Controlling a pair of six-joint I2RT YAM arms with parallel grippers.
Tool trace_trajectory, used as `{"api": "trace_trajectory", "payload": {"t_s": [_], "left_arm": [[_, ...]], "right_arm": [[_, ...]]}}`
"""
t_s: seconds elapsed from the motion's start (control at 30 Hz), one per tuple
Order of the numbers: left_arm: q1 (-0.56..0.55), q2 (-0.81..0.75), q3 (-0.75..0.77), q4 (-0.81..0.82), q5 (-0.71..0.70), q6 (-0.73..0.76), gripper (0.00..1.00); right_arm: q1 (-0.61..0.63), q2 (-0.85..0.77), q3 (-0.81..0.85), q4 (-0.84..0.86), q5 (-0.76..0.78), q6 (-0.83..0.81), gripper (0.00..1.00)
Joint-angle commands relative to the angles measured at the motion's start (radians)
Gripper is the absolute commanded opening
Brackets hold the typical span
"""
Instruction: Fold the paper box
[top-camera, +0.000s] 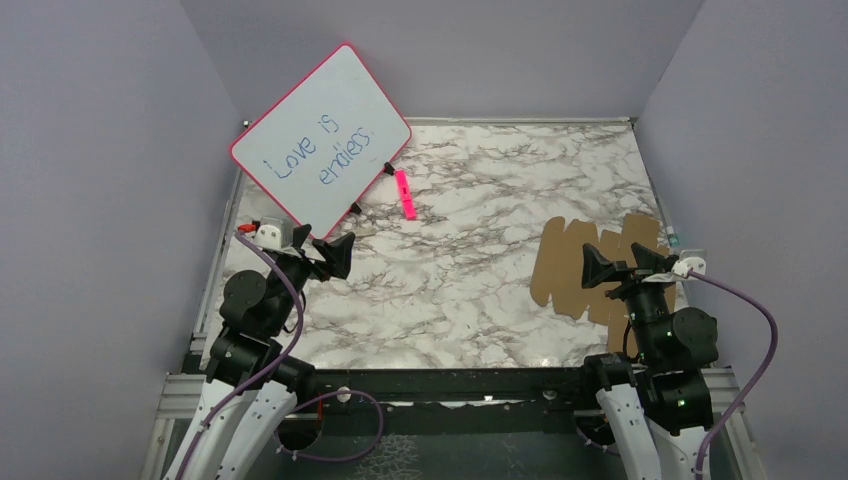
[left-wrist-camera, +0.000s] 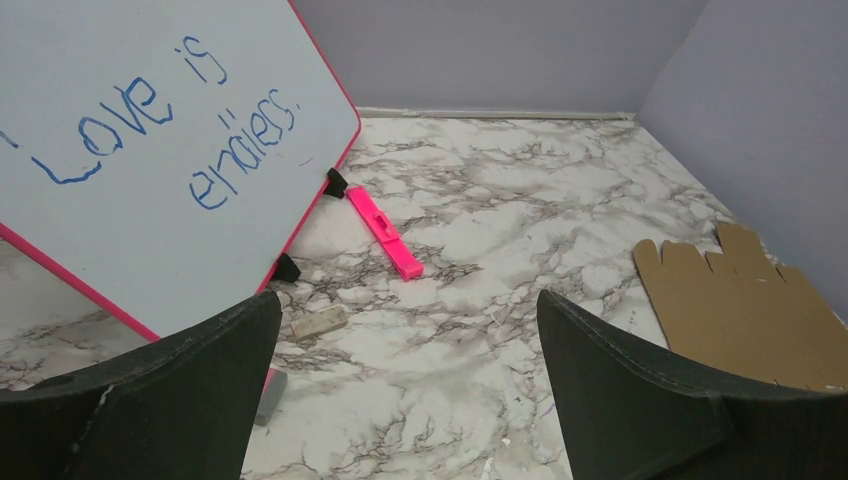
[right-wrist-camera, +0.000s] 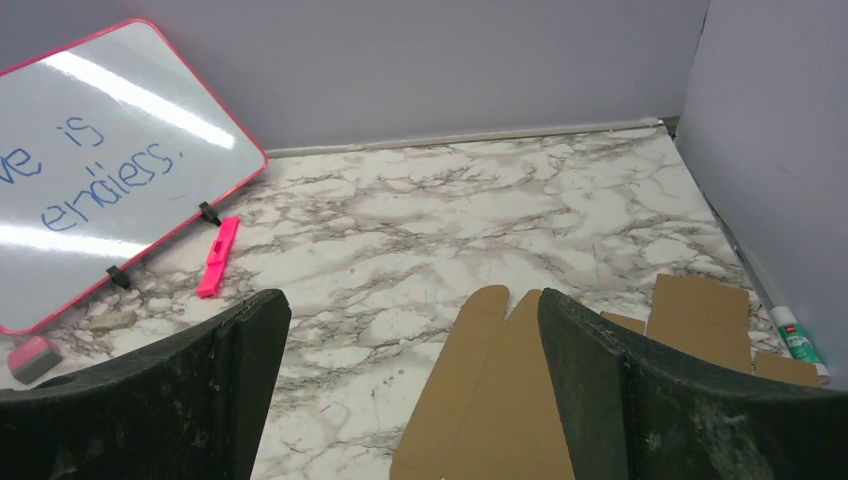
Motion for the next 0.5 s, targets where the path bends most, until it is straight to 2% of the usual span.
{"api": "trace_trajectory", "payload": {"t_s": [0.0,0.1,0.27,0.47], "left_arm": [[0.006,-0.008,0.02,0.007,-0.047,0.022,0.99],[0.006,-0.007,0.023,-0.013,-0.072,0.032,0.99],[0.006,-0.02,0.017,-0.014,-0.003,0.04,0.99],[-0.001,-0.026,0.009,-0.05,0.051,0.048,0.99]], "right_arm": [[-0.005,0.016,-0.002,-0.02,0.018,0.011,1.0],[-0.006,0.029,0.004,-0.028,0.023,0.015,1.0],[-0.005,0.079,0.019,-0.034,0.024,0.016,1.0],[-0.005,0.292,0.135,-0.1,0.029,0.074,1.0]]}}
